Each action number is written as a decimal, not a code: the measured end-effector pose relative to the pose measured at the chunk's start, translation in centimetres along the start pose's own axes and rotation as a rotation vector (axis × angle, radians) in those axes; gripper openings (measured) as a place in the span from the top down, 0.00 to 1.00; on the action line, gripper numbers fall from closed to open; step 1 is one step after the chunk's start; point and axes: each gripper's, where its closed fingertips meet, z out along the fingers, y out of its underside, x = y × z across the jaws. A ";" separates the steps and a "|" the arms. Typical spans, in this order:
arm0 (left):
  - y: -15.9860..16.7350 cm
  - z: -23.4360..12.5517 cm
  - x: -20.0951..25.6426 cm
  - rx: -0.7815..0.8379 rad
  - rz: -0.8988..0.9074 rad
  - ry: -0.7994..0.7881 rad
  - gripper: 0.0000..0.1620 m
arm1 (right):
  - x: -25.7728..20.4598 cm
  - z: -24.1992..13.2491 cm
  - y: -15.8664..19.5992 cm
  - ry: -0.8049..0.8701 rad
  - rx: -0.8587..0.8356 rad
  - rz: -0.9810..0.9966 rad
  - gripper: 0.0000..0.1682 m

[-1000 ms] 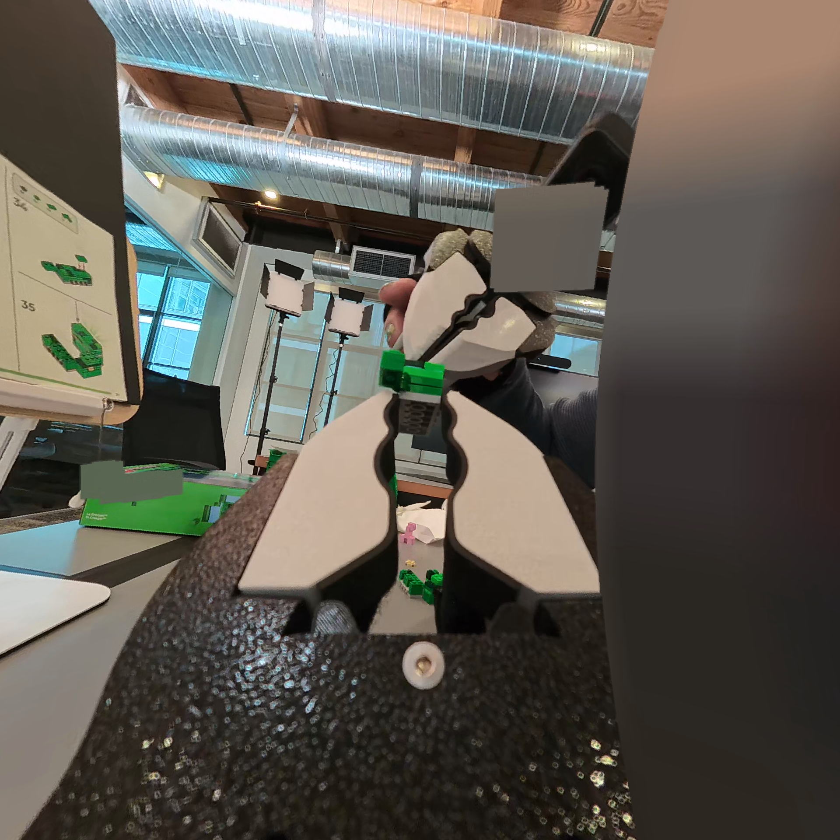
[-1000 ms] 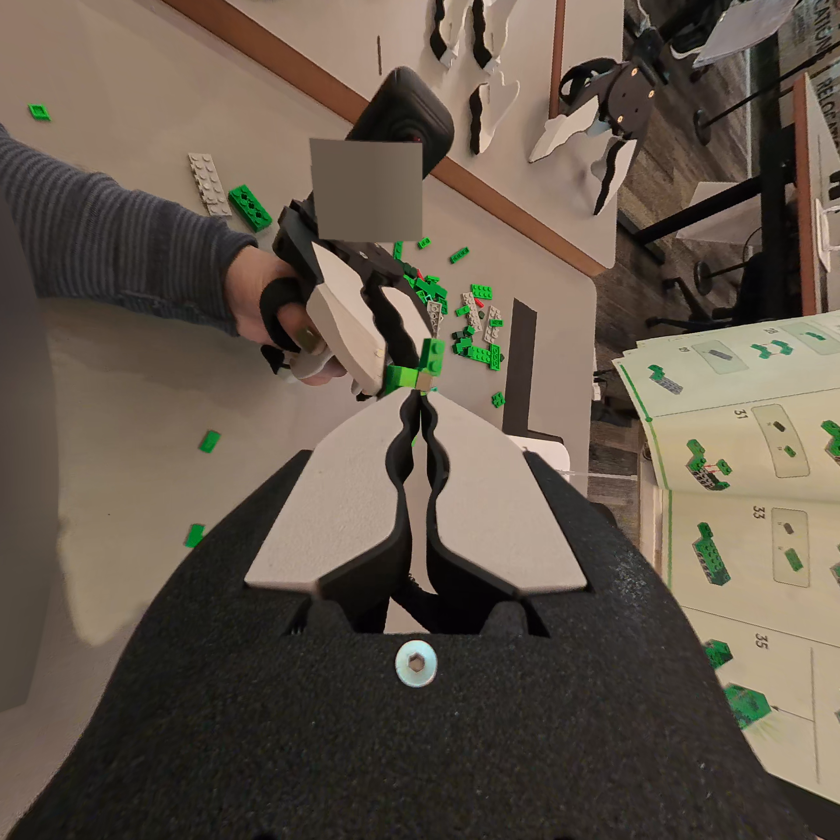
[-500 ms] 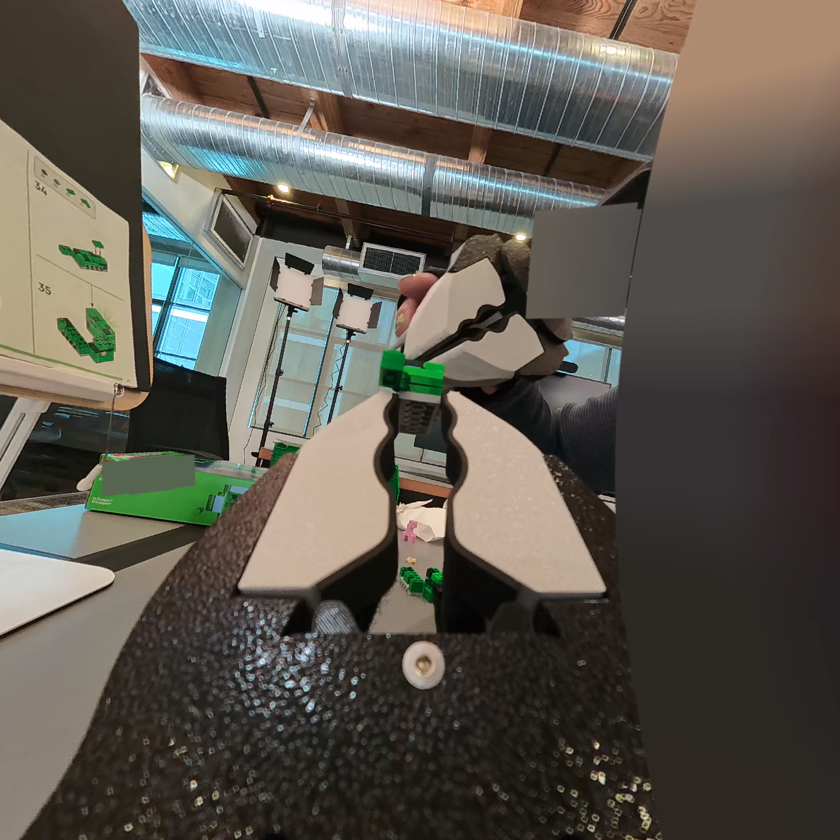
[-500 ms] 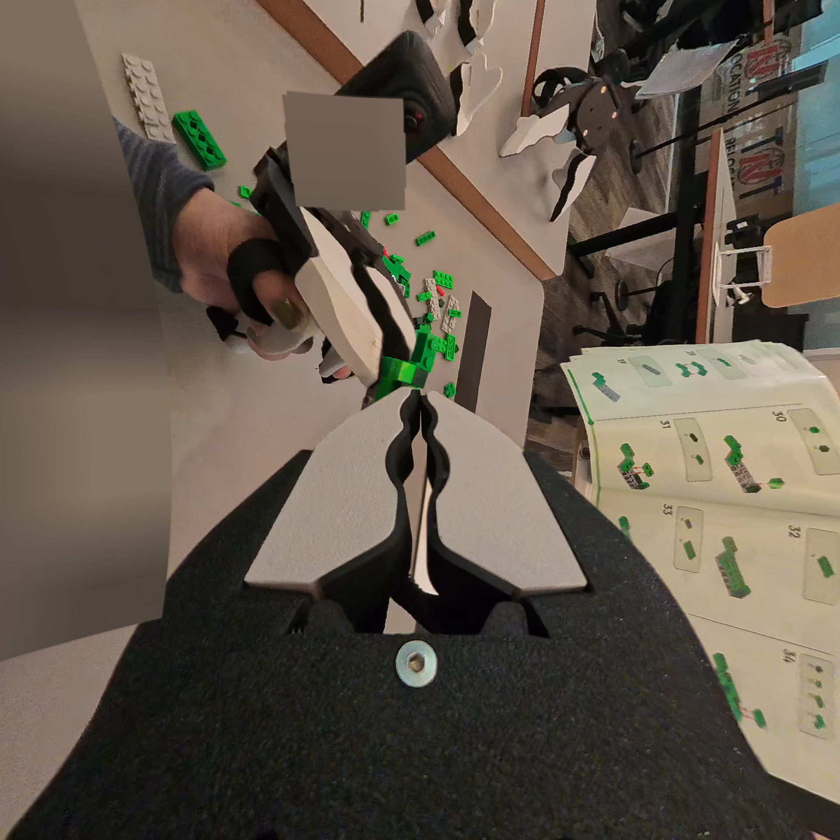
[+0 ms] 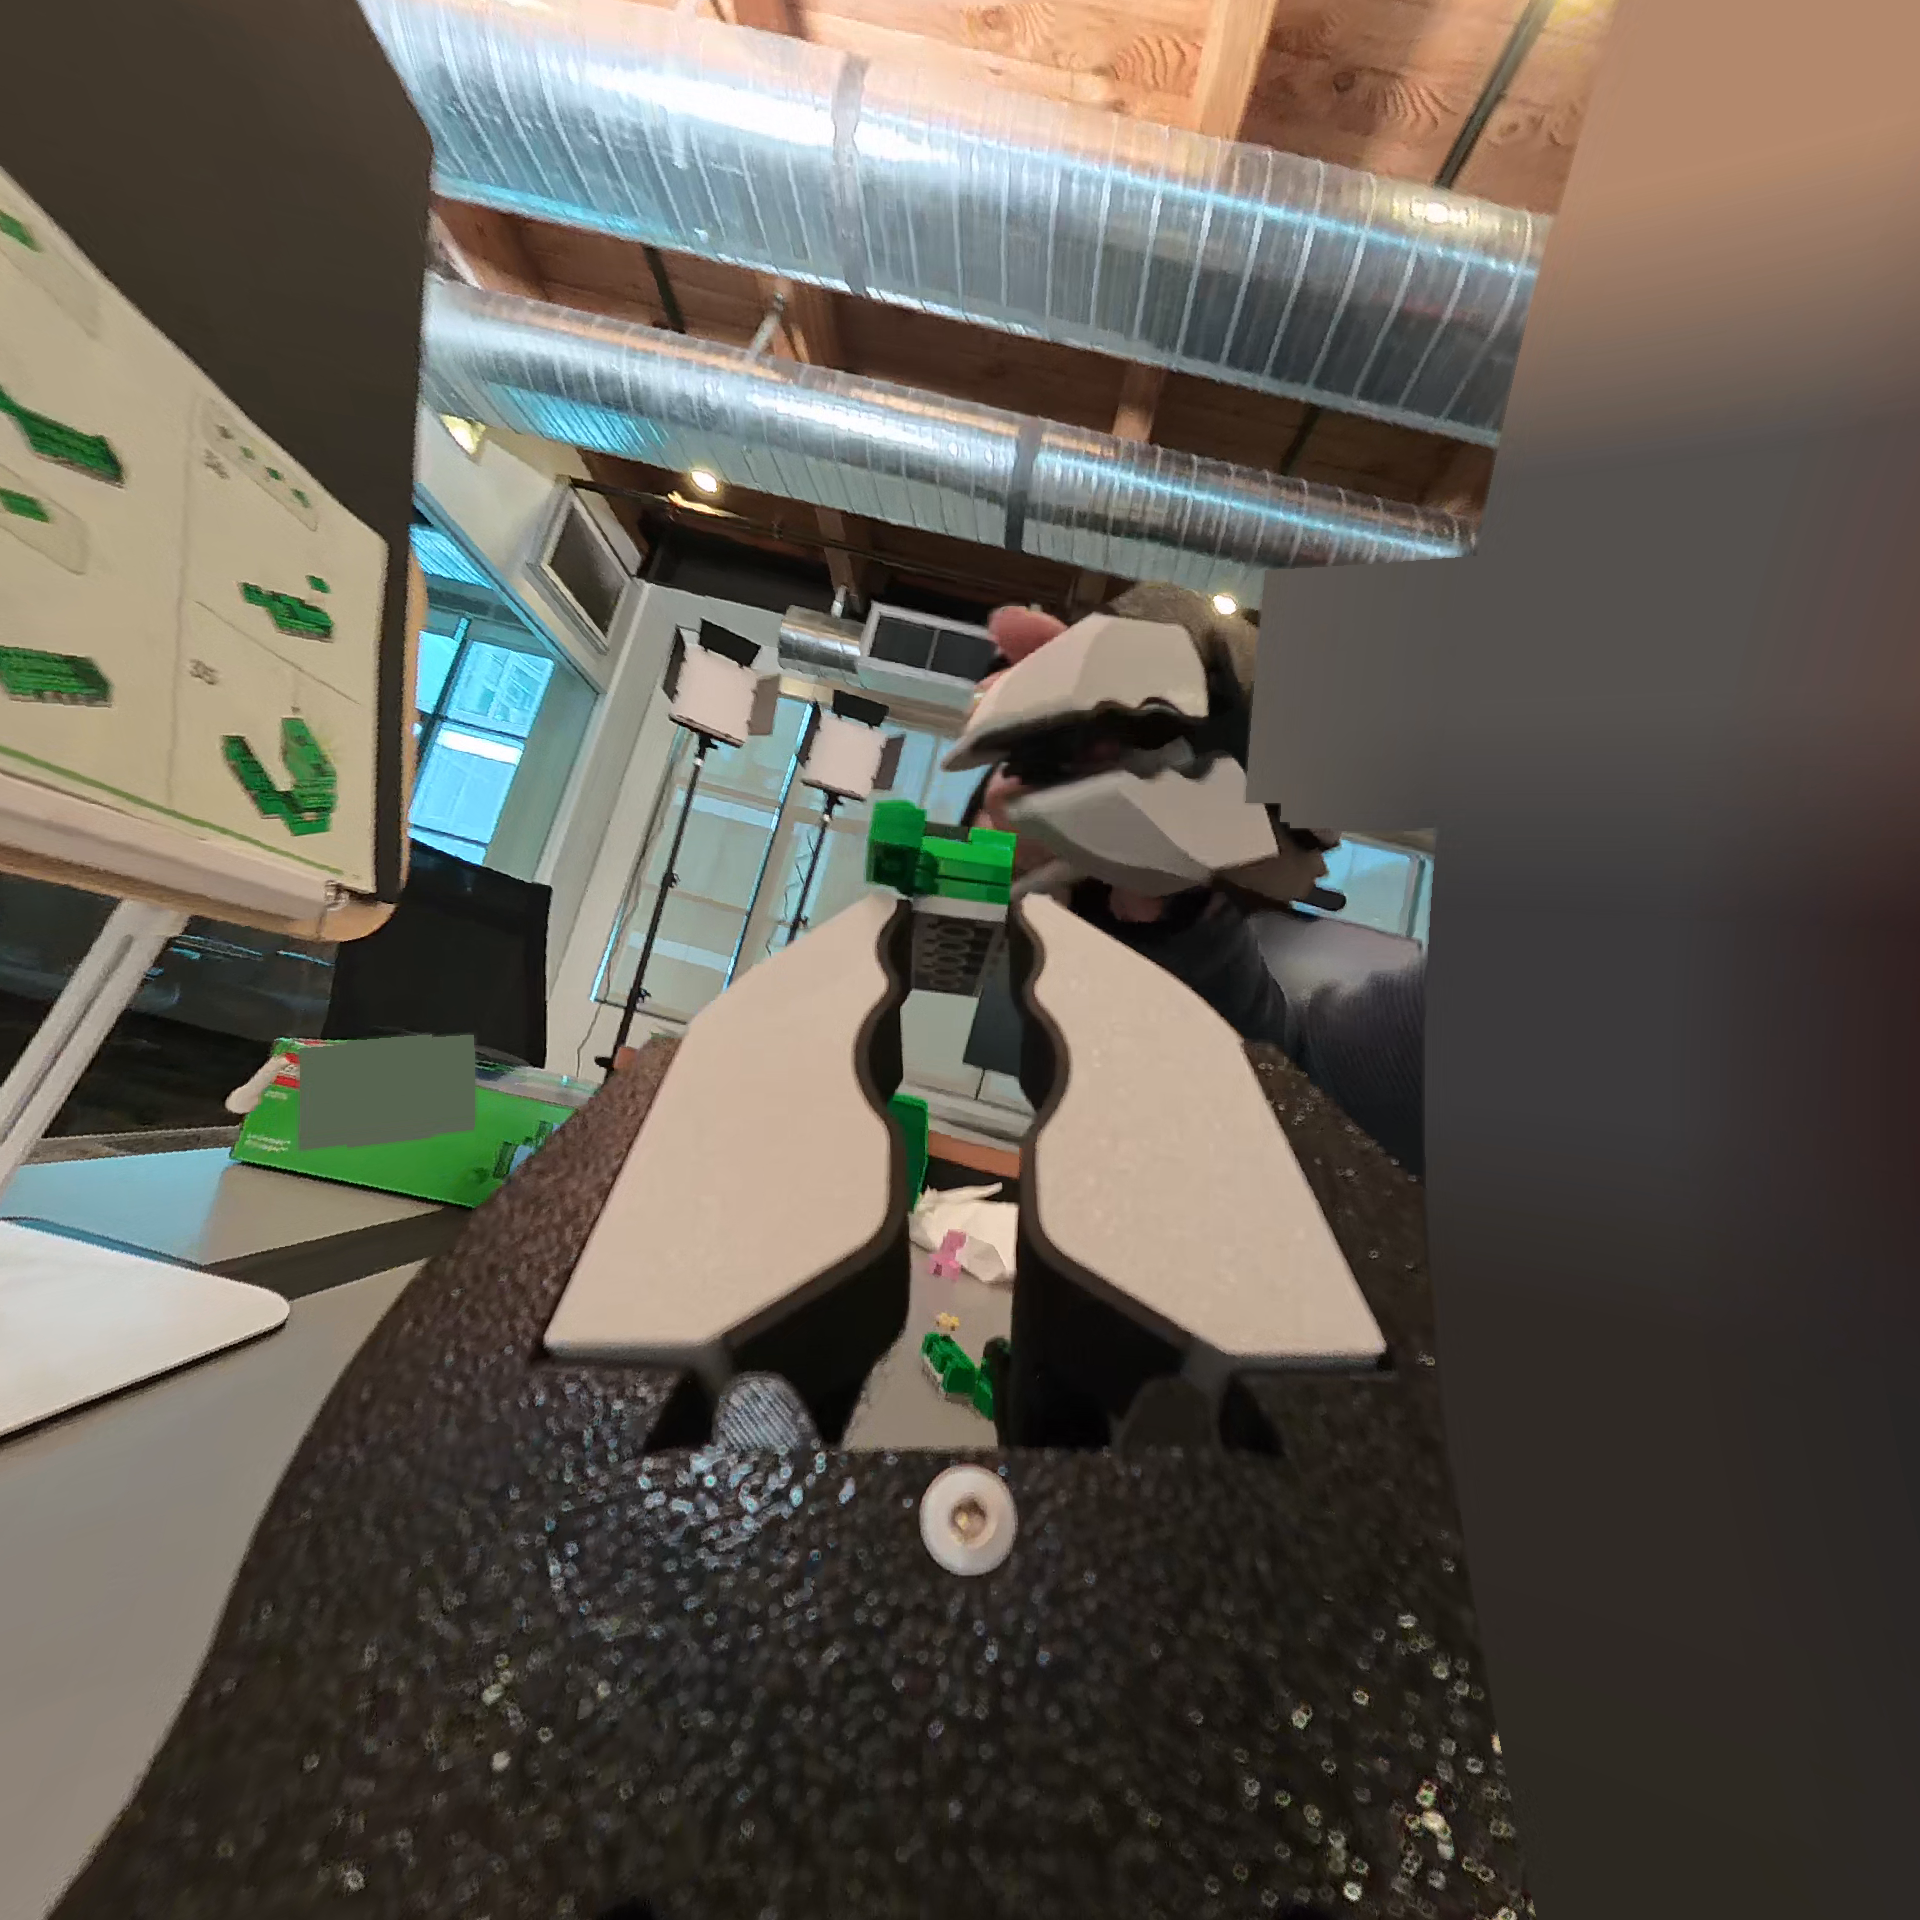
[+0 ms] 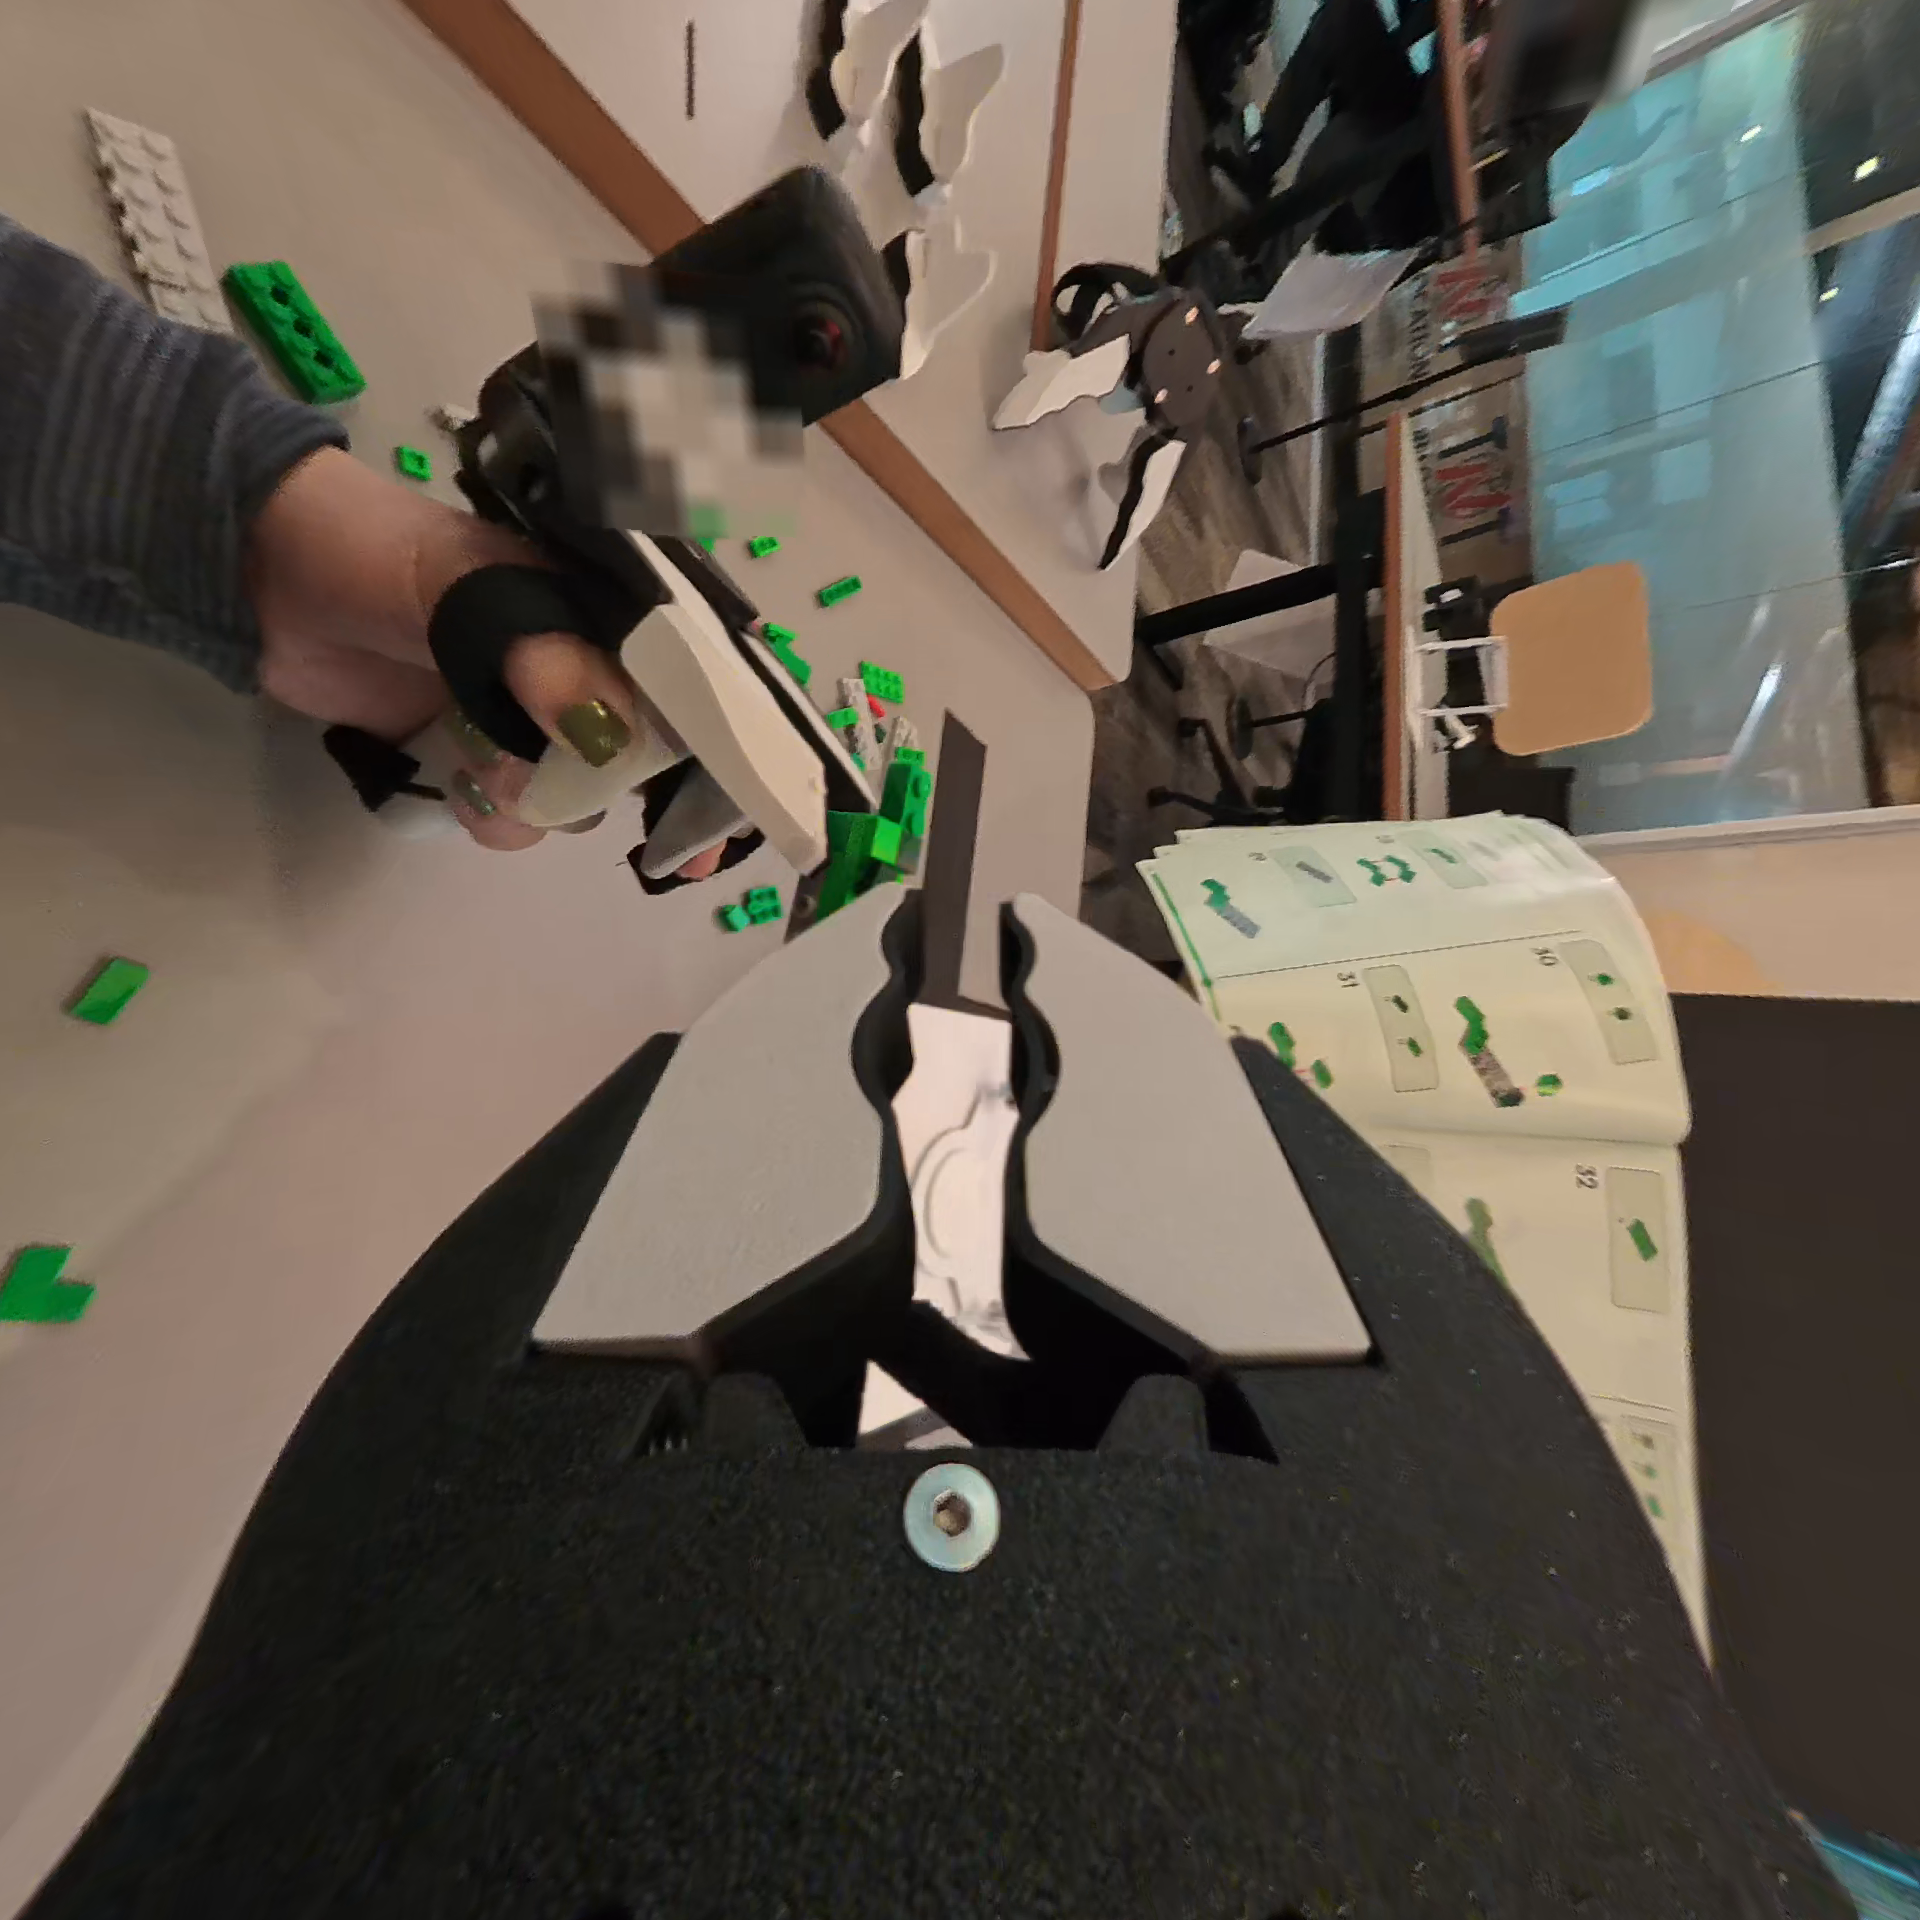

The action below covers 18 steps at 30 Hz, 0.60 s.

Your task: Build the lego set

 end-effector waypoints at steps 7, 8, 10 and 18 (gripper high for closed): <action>-0.6 -0.5 -1.0 0.052 -0.010 -0.060 0.90 | -1.4 0.8 -0.8 0.212 -0.022 -0.263 0.83; -0.7 -0.5 -1.0 0.056 -0.010 -0.064 0.90 | -1.5 1.1 -0.7 0.230 -0.033 -0.289 0.83; -0.8 -0.6 -1.0 0.064 -0.014 -0.064 0.90 | -1.8 1.5 -0.3 0.248 -0.060 -0.308 0.82; -0.8 -0.5 -1.0 0.068 -0.019 -0.059 0.90 | -1.5 2.7 0.6 0.334 -0.122 -0.413 0.84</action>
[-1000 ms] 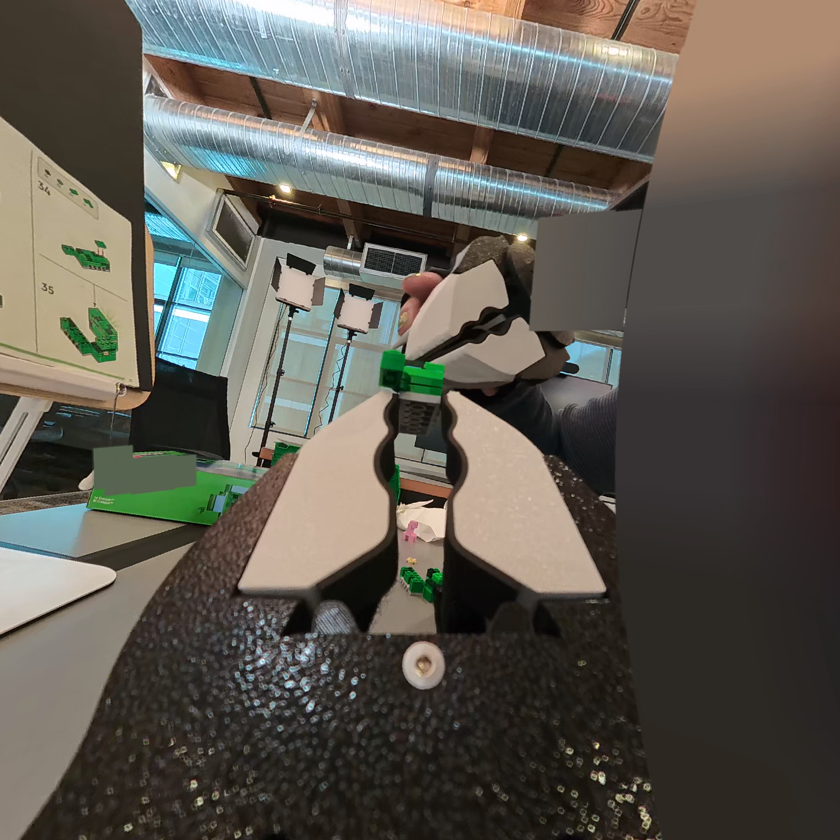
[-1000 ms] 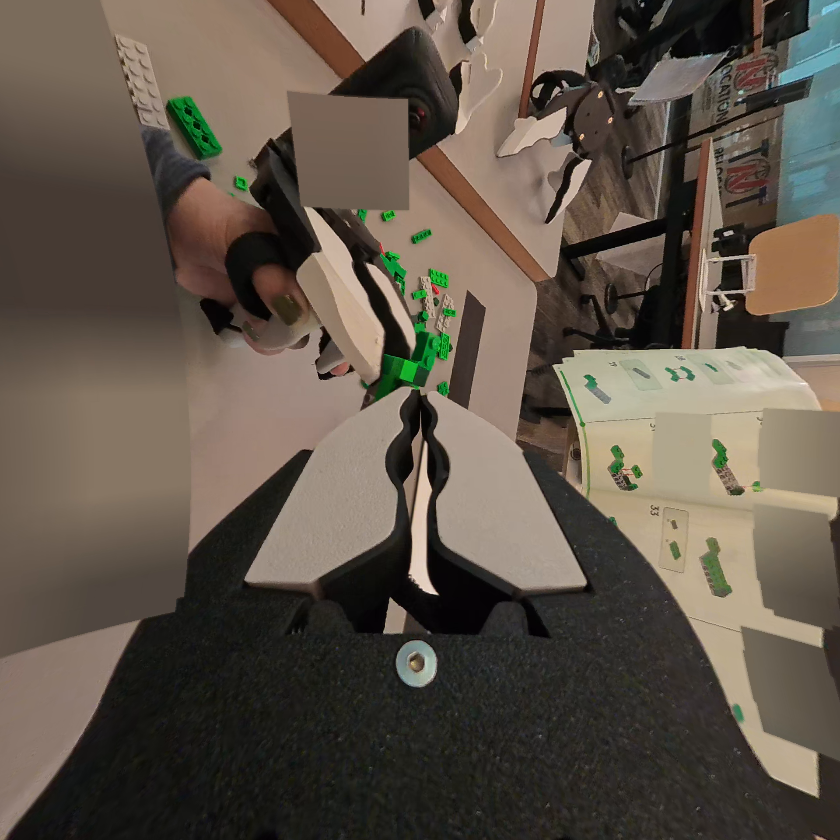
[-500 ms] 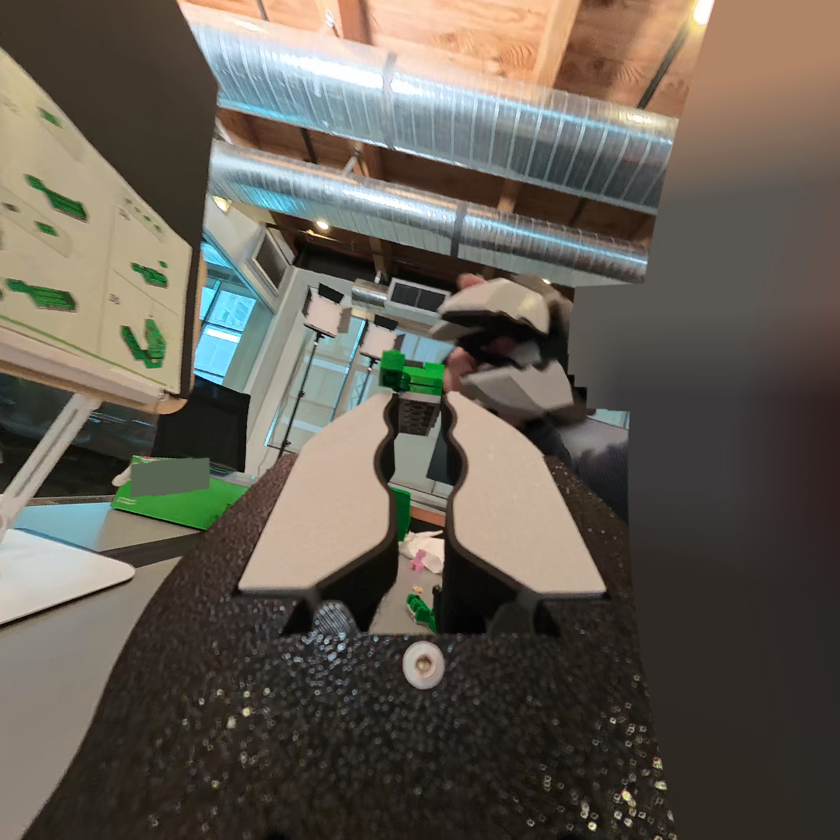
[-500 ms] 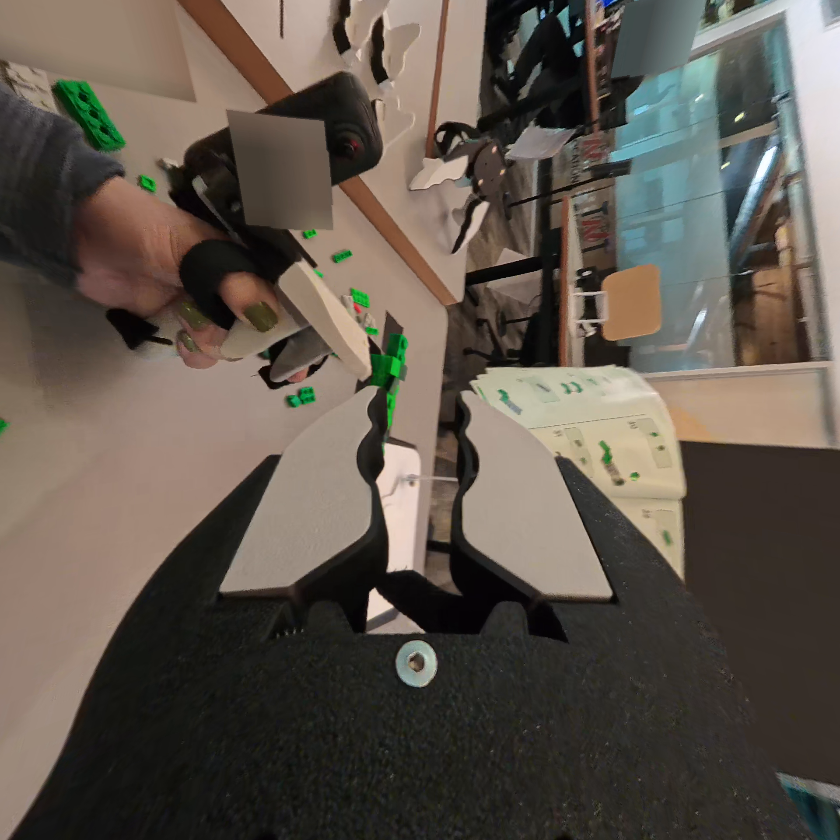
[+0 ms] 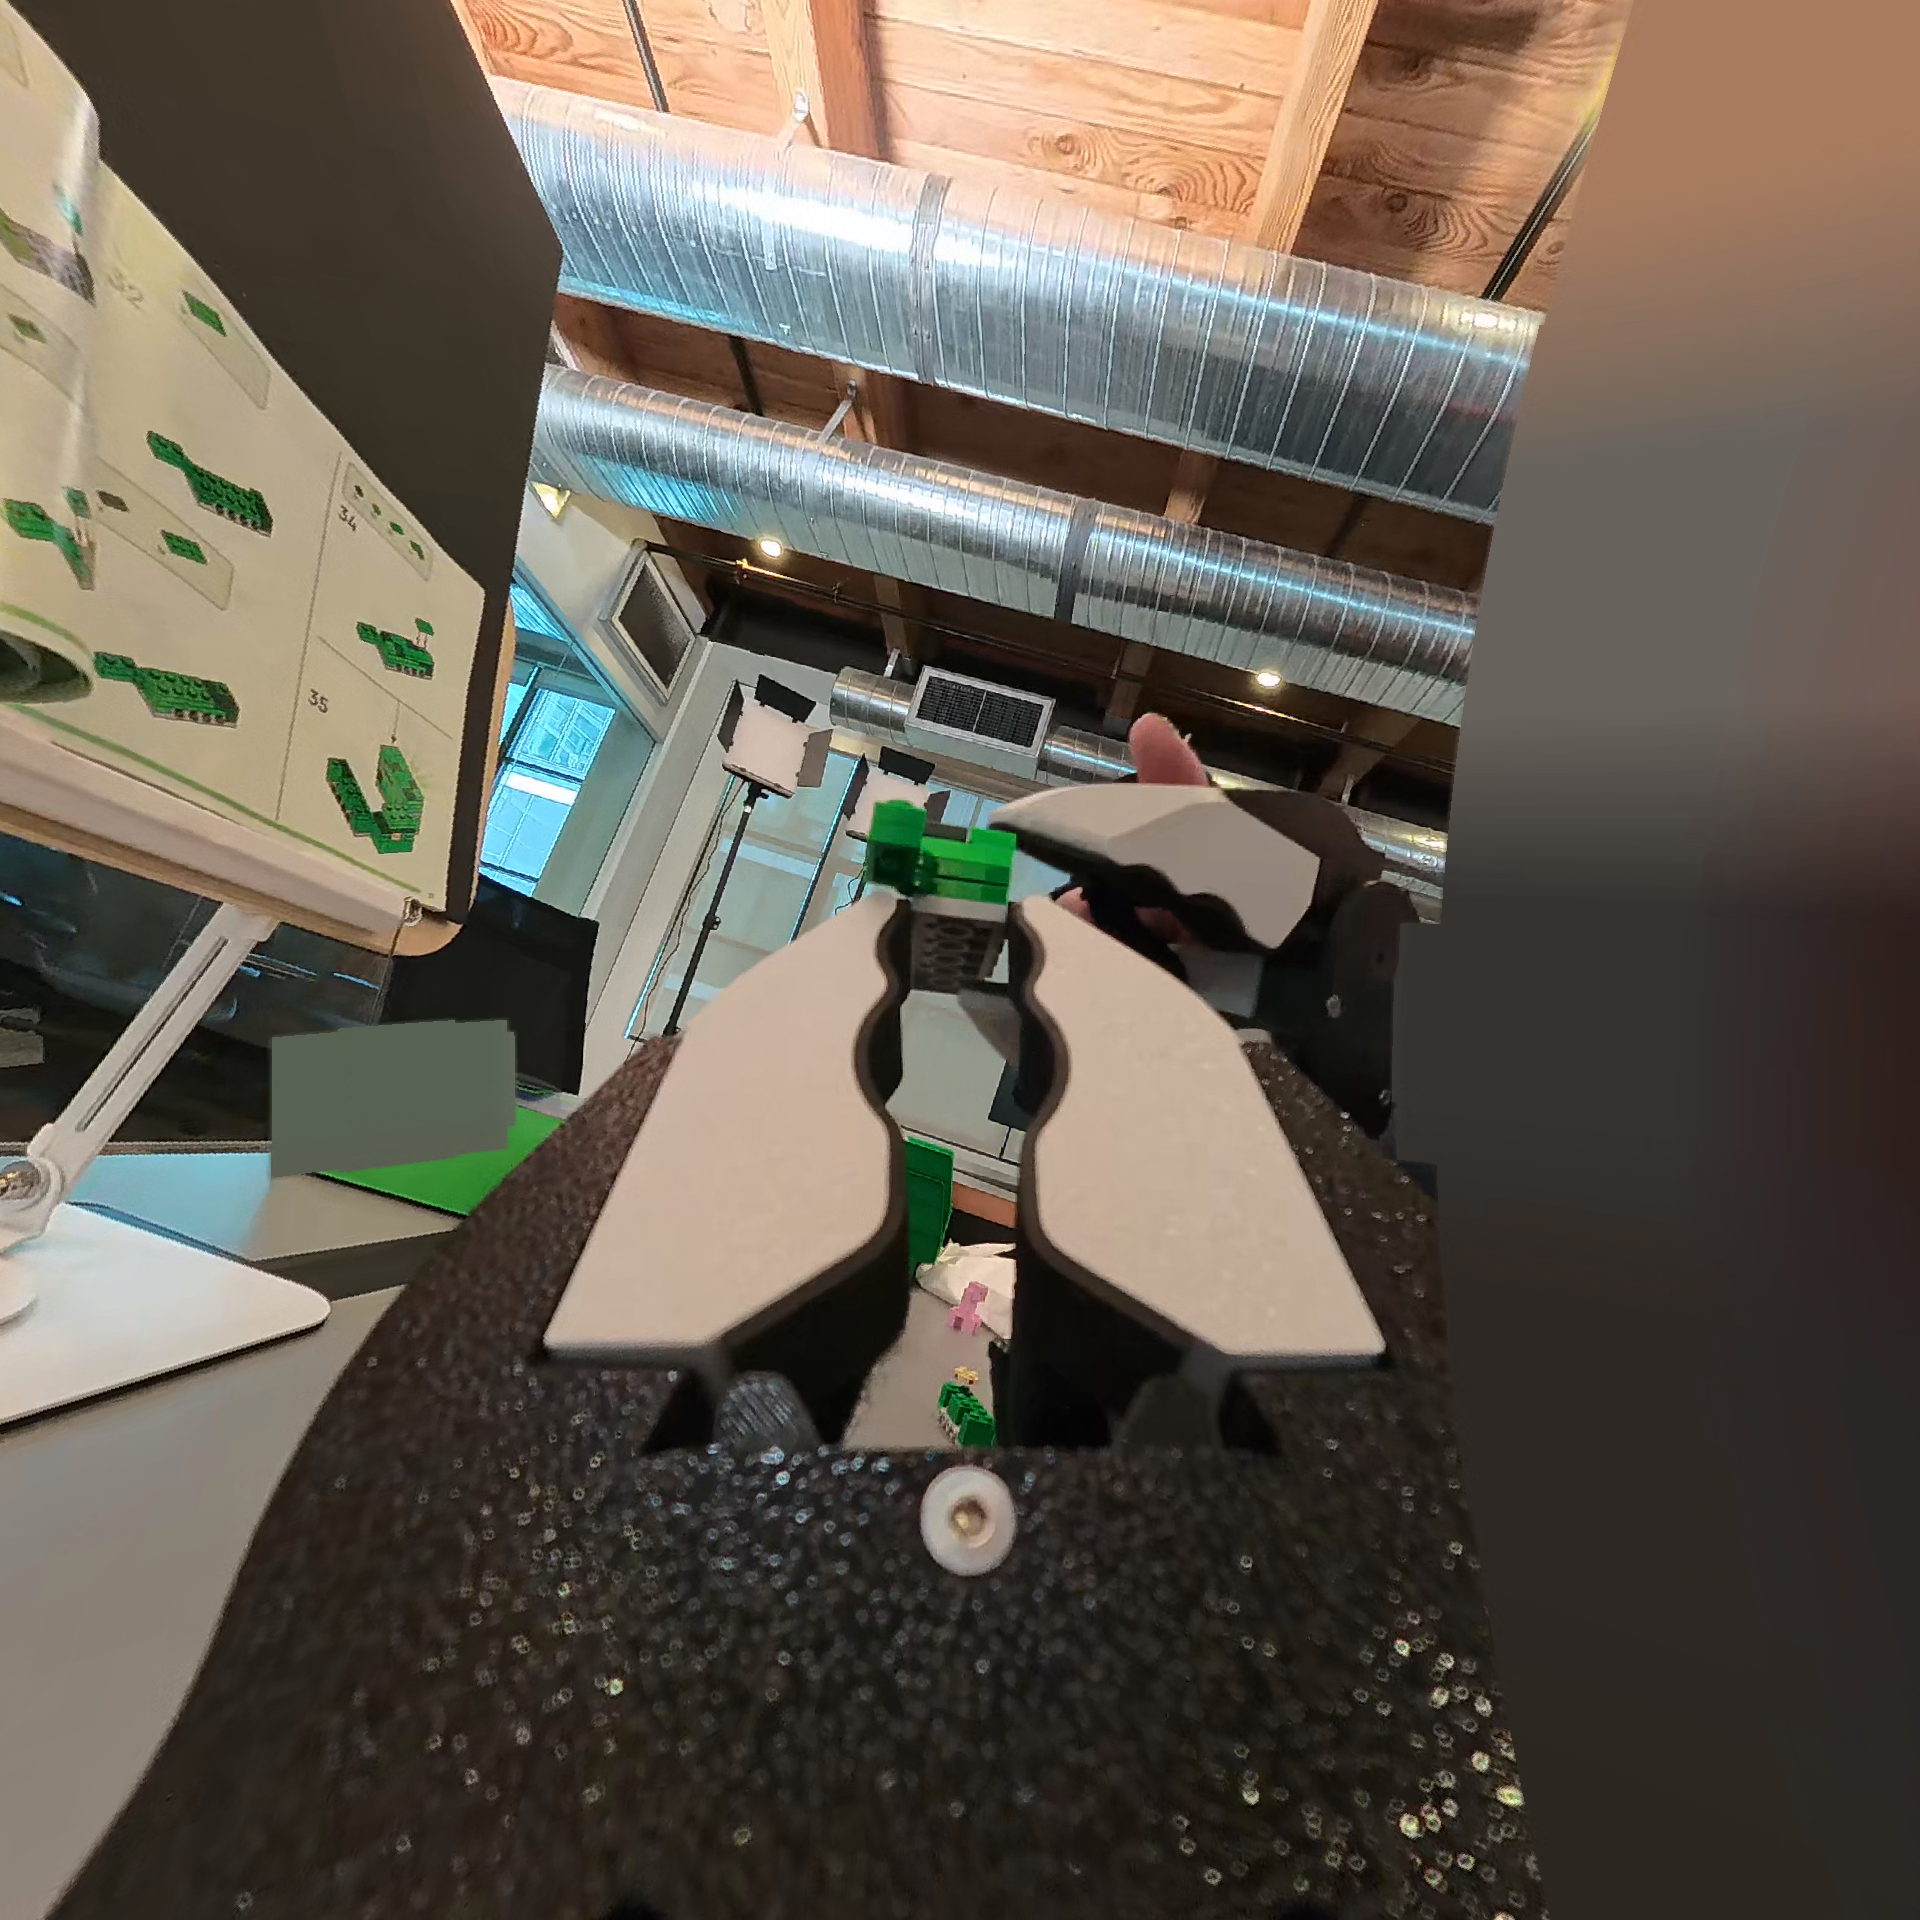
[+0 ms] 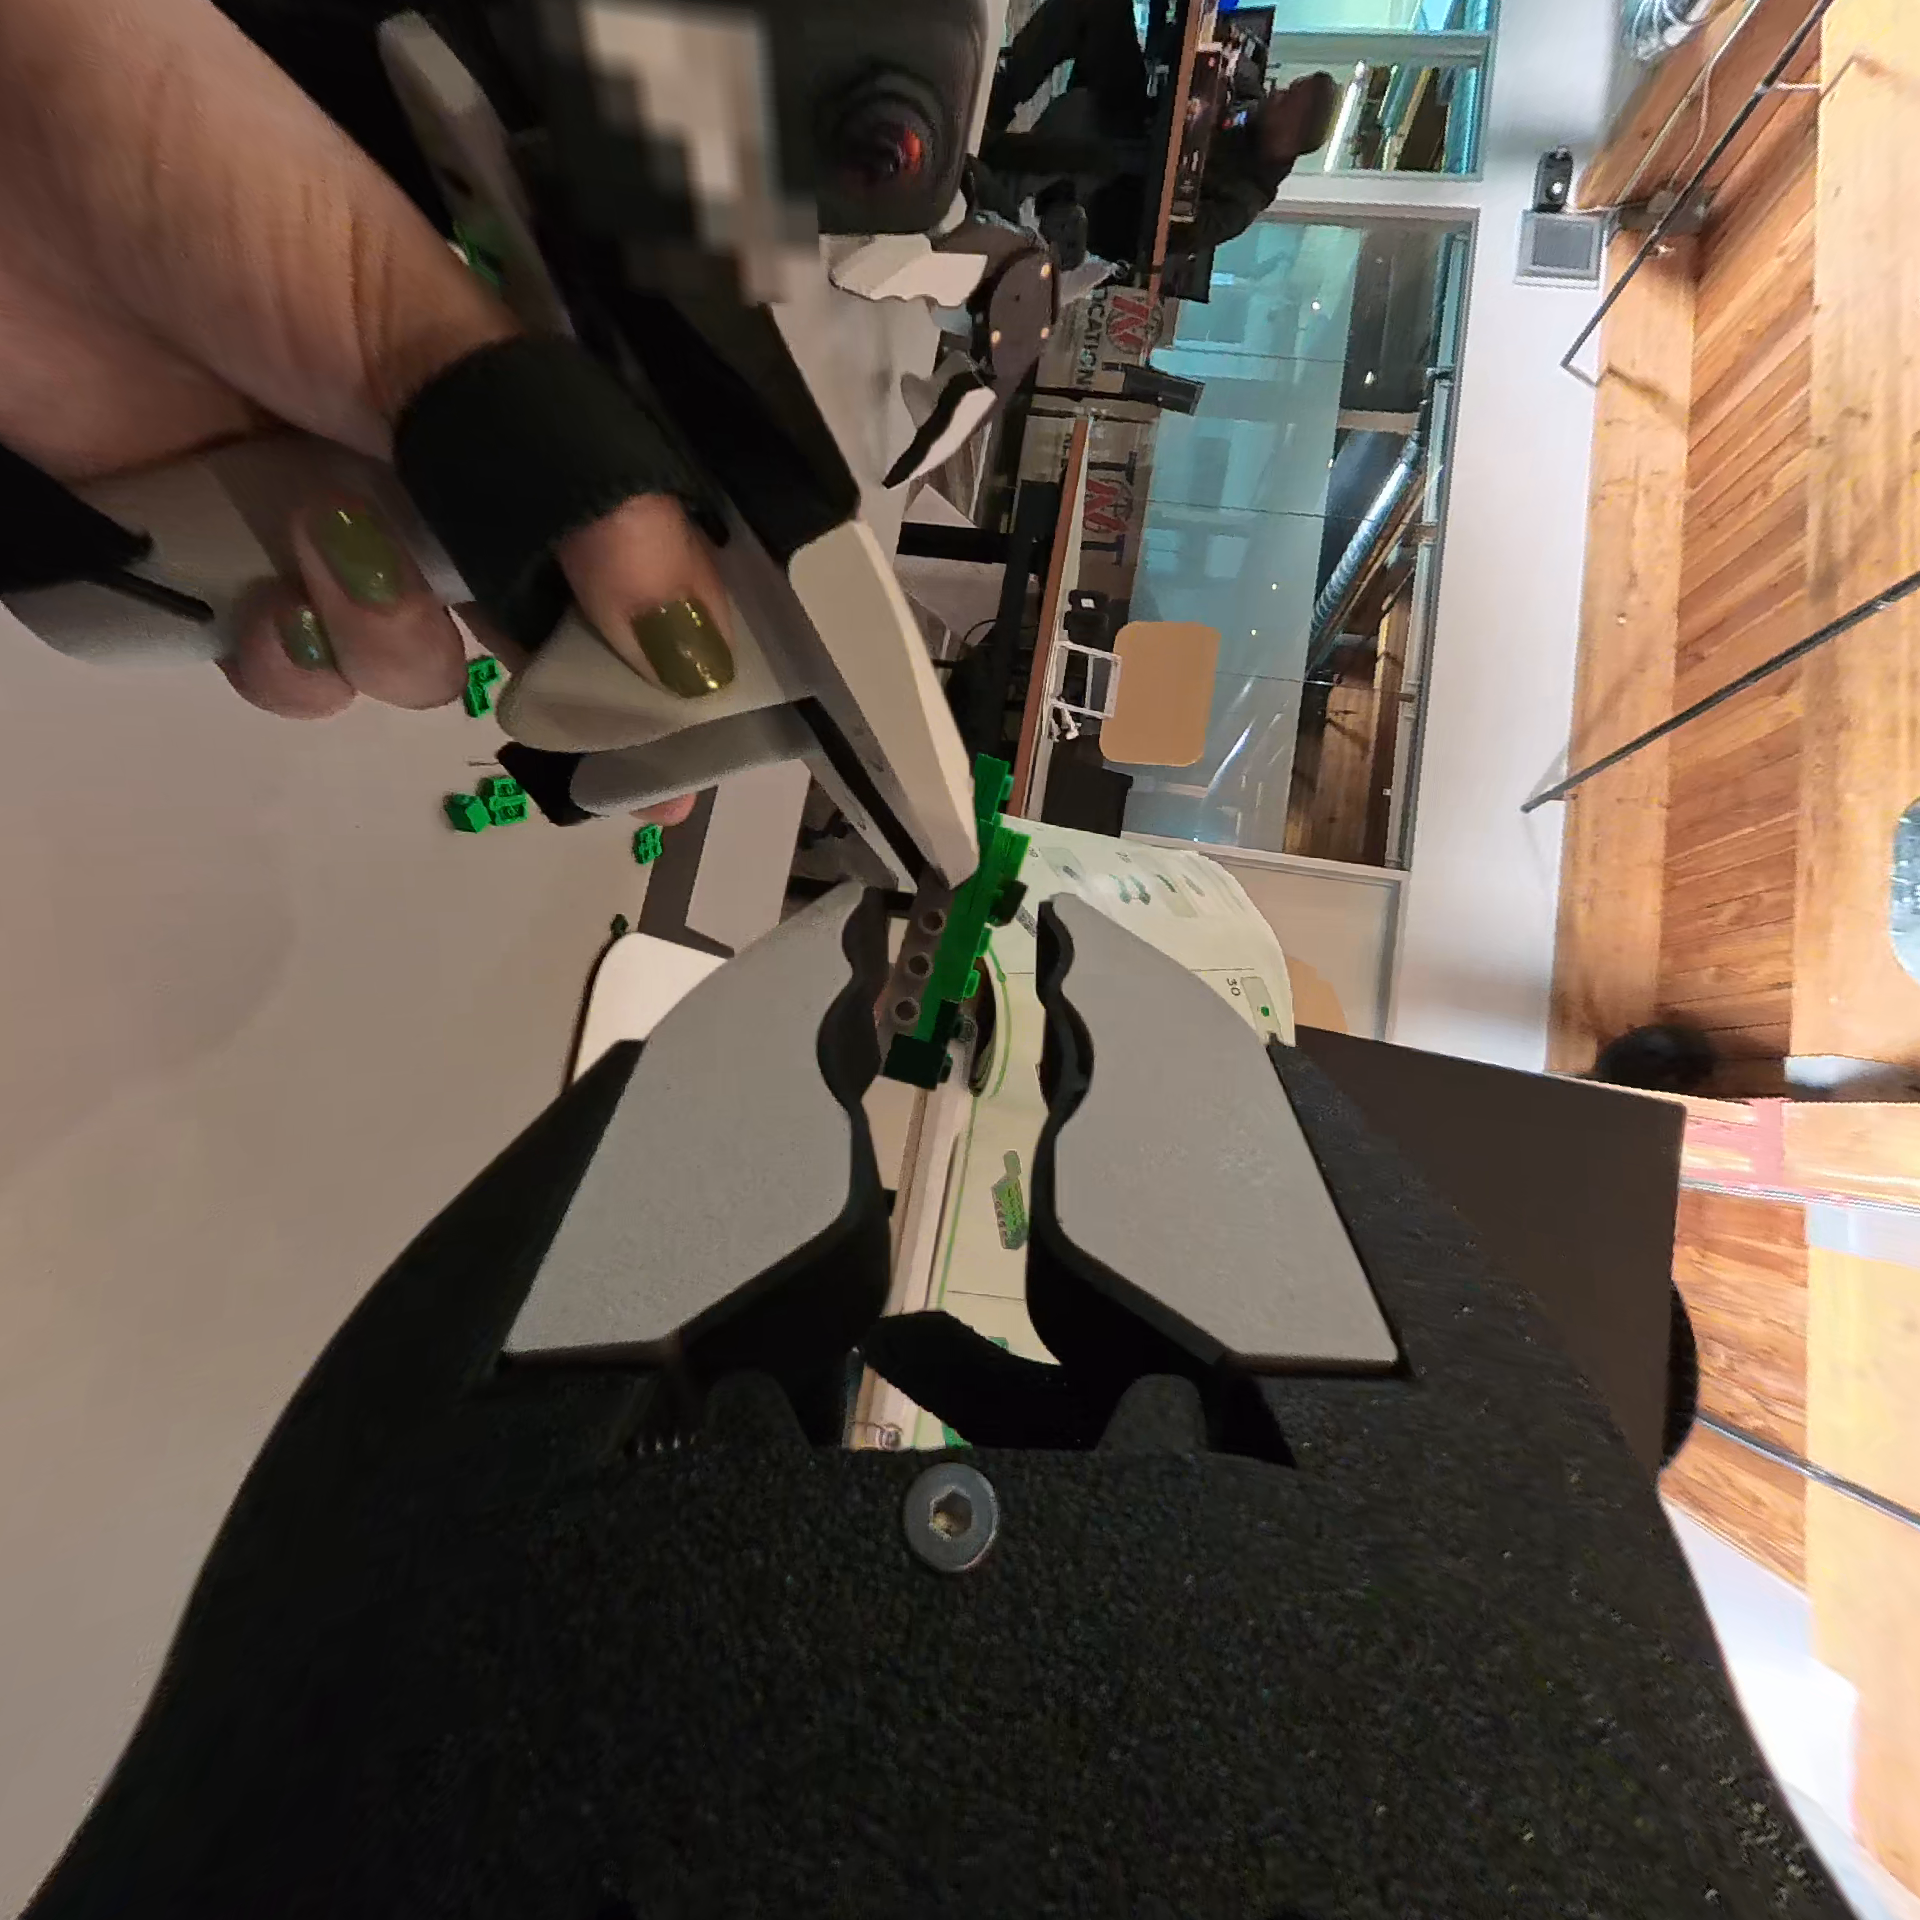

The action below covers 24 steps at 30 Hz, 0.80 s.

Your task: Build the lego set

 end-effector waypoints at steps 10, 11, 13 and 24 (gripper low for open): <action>0.4 0.0 -0.2 -0.029 -0.004 -0.015 0.90 | -0.3 0.3 0.5 0.002 -0.015 -0.035 0.89; 0.4 0.1 -0.2 -0.034 -0.002 -0.016 0.90 | -0.3 0.3 0.5 0.002 -0.015 -0.046 0.89; 0.5 0.1 -0.2 -0.038 -0.005 -0.013 0.89 | -0.3 0.2 0.5 -0.001 -0.015 -0.074 0.89; 1.4 0.3 -0.4 -0.093 -0.021 -0.027 0.89 | -0.8 -0.1 1.0 -0.051 0.003 -0.189 0.90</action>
